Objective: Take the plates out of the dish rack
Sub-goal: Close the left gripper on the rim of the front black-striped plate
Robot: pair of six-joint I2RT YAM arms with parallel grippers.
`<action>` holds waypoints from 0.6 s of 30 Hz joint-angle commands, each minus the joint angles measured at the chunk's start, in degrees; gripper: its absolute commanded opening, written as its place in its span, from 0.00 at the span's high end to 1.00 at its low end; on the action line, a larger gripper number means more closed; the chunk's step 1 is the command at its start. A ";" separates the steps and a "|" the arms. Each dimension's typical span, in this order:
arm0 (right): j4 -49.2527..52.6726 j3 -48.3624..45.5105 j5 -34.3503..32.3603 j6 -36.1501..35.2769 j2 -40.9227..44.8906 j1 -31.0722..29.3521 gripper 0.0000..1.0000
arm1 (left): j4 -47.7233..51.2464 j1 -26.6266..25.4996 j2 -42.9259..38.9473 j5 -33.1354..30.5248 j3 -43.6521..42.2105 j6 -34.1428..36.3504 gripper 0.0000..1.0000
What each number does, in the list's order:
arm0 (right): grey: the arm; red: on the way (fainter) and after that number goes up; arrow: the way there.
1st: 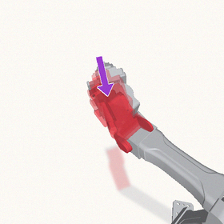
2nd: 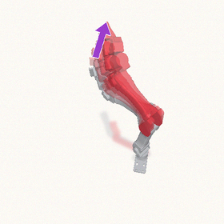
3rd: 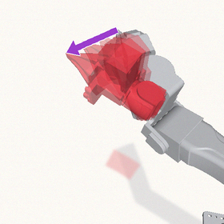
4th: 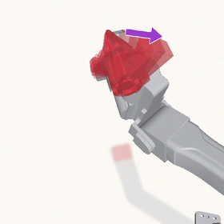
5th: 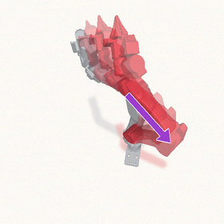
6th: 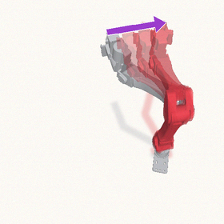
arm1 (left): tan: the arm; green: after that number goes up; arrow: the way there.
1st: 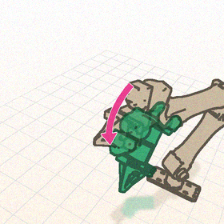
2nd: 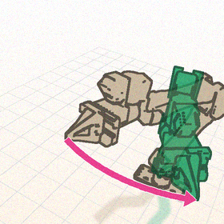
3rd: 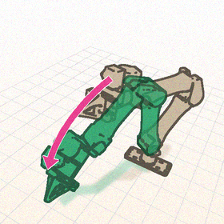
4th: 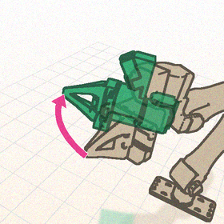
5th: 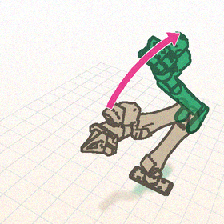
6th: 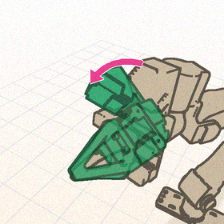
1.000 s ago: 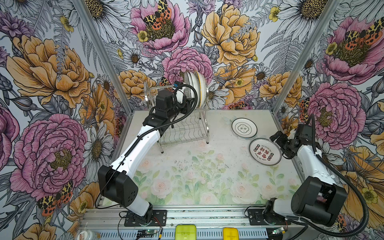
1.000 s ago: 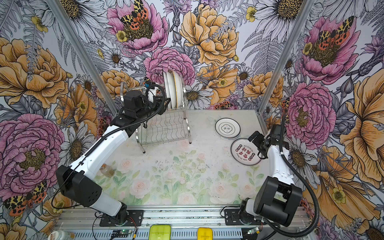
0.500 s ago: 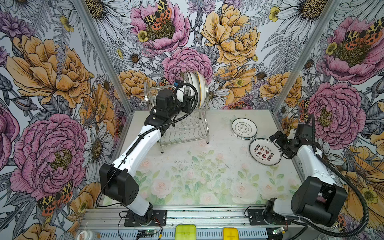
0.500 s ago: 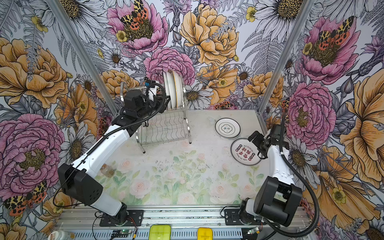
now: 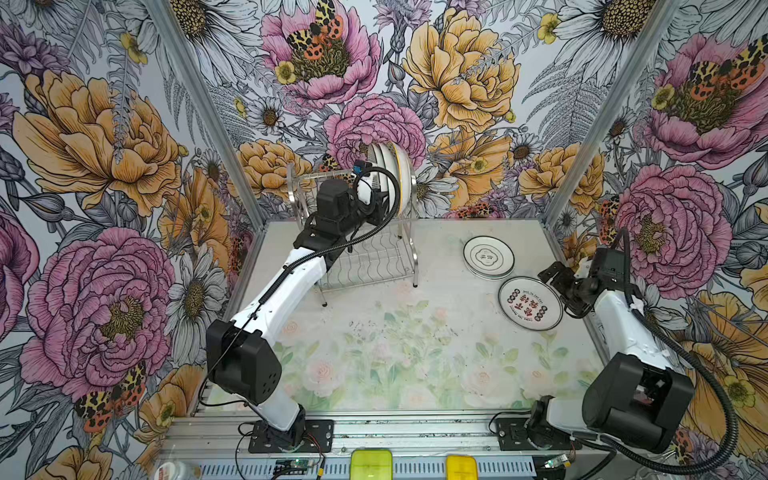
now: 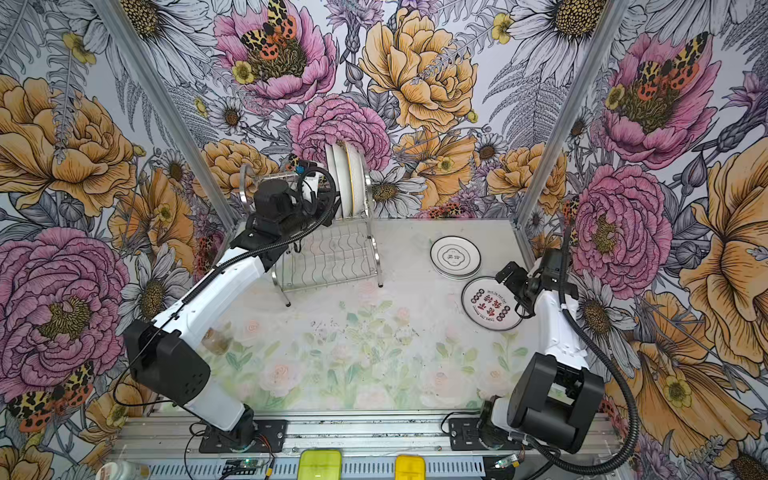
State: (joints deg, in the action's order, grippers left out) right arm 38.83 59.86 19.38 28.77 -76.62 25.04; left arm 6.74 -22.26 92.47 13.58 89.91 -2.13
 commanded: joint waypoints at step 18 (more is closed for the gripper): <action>-0.16 1.93 0.85 -1.00 1.29 -0.16 0.01 | -1.57 -1.07 0.02 -9.60 1.06 4.75 0.91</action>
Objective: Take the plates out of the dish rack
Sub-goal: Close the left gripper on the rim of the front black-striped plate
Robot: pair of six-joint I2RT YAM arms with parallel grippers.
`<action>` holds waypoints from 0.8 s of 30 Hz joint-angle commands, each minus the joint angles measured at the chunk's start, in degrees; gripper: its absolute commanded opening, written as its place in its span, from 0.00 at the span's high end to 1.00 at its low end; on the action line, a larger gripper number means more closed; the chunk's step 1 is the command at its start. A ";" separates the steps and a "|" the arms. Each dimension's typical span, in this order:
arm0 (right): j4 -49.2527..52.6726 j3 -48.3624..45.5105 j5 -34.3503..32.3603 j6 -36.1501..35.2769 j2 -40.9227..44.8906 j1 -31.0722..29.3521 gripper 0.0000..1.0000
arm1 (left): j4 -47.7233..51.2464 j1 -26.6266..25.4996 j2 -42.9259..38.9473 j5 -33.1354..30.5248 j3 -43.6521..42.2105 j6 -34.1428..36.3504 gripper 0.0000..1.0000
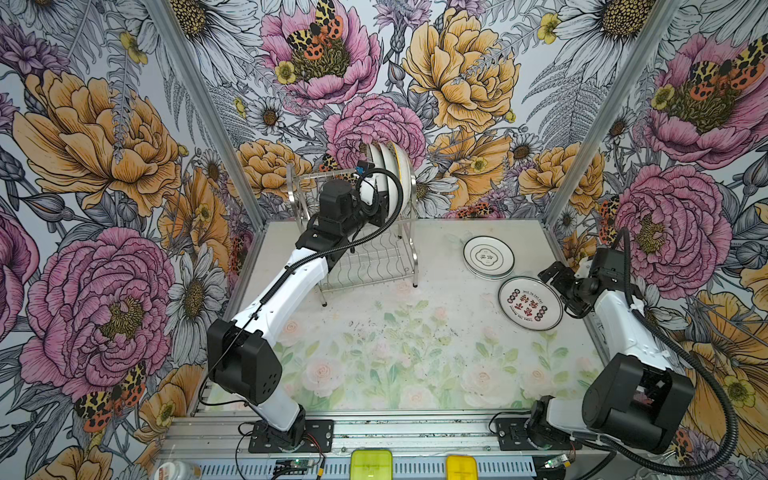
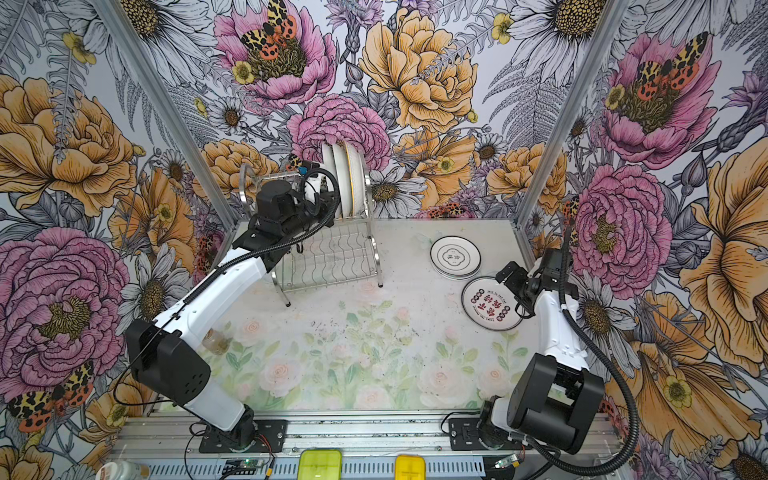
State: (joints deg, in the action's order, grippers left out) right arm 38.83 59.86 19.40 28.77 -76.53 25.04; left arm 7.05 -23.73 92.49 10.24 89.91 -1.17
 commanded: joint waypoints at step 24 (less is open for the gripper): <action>-0.16 2.46 1.03 -1.44 0.60 -0.16 0.01 | -1.06 -0.75 -1.36 -4.83 4.46 8.18 1.00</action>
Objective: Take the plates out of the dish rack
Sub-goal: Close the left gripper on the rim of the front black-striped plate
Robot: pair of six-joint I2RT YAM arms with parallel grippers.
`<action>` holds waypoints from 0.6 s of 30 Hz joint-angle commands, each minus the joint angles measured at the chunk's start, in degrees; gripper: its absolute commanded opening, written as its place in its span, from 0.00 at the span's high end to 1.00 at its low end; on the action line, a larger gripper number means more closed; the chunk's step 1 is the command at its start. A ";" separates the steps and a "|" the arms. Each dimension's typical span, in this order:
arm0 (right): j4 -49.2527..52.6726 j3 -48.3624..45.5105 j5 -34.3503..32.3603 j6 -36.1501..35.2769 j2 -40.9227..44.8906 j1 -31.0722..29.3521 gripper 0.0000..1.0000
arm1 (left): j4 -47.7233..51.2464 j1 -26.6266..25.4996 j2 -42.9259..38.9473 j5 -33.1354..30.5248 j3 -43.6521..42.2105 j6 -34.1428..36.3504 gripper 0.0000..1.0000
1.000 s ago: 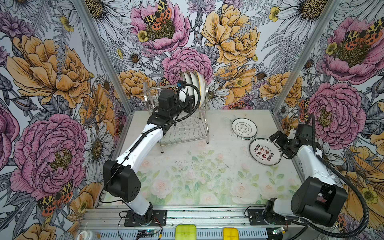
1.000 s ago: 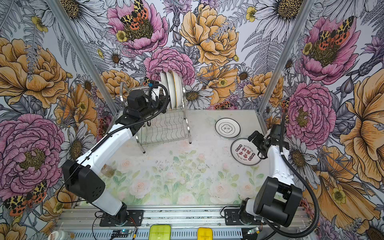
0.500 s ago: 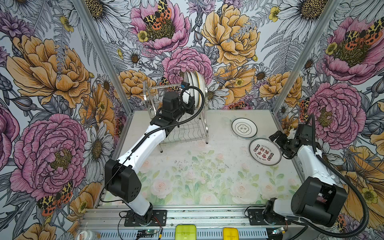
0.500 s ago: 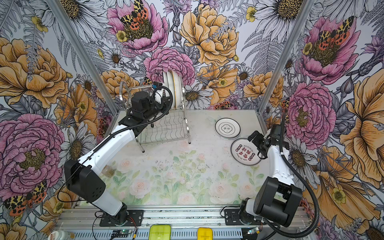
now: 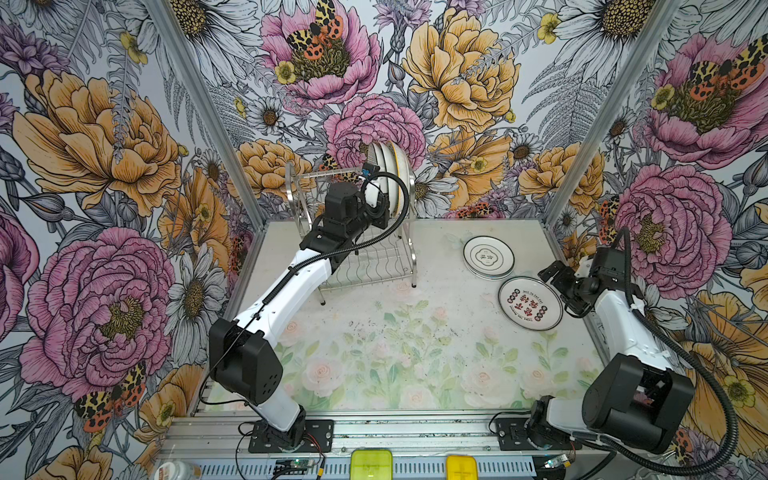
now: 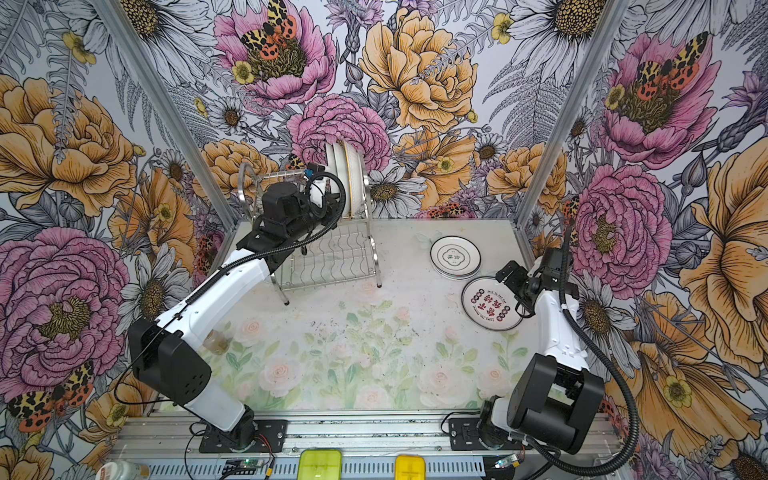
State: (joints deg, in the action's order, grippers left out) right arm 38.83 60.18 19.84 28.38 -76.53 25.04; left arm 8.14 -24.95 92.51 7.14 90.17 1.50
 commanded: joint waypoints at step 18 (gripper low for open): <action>-0.07 1.50 0.82 -1.55 1.43 0.18 0.01 | -2.91 3.81 -4.77 3.08 2.92 5.16 1.00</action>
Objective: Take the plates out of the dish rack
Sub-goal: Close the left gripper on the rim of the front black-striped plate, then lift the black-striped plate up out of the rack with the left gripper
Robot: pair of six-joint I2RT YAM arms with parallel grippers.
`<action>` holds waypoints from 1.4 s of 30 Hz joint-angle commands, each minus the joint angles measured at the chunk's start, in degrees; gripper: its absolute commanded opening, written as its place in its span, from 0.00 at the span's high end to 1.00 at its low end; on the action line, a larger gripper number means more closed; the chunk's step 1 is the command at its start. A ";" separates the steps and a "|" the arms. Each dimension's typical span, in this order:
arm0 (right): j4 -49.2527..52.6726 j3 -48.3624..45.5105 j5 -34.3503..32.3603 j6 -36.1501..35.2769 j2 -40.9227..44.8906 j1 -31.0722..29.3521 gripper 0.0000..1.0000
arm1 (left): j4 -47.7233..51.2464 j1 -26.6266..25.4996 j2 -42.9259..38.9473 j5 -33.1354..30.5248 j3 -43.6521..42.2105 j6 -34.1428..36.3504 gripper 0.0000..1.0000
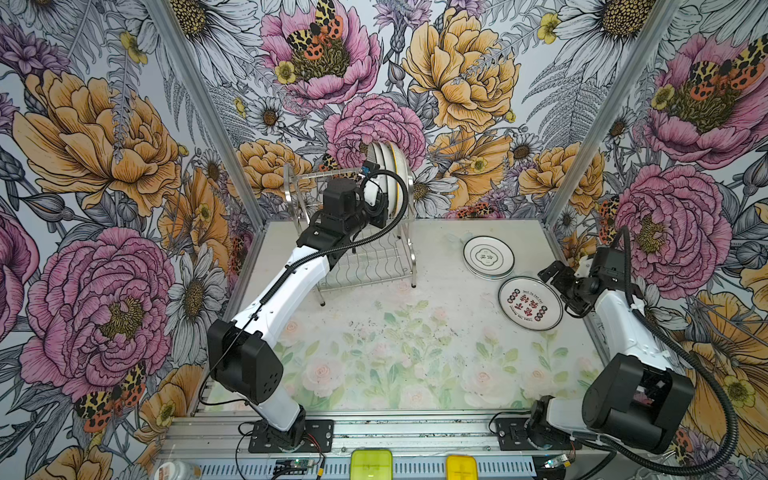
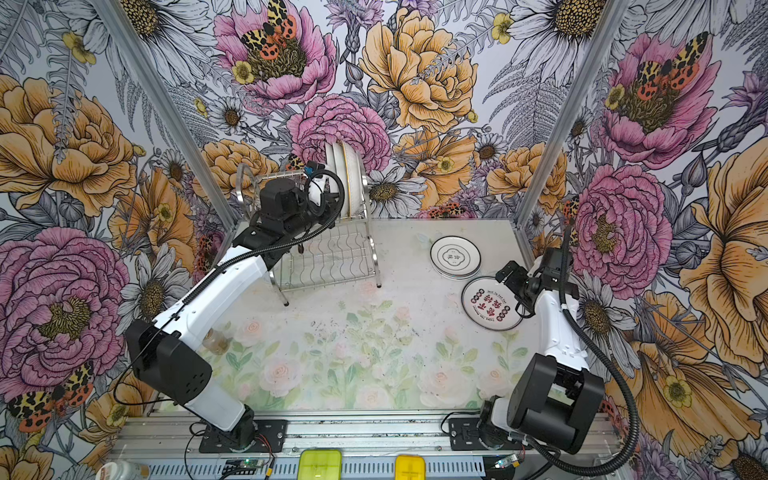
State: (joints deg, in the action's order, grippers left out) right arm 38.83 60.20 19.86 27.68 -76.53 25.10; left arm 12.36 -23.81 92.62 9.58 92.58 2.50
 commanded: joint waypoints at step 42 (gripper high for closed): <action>0.03 0.00 2.55 -3.07 3.32 0.81 0.01 | -24.78 13.03 -12.42 13.37 -10.27 -11.93 1.00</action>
State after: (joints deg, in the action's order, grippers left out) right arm 39.00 60.18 21.54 25.61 -74.56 25.58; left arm -3.25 -11.62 84.07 23.53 80.01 -11.22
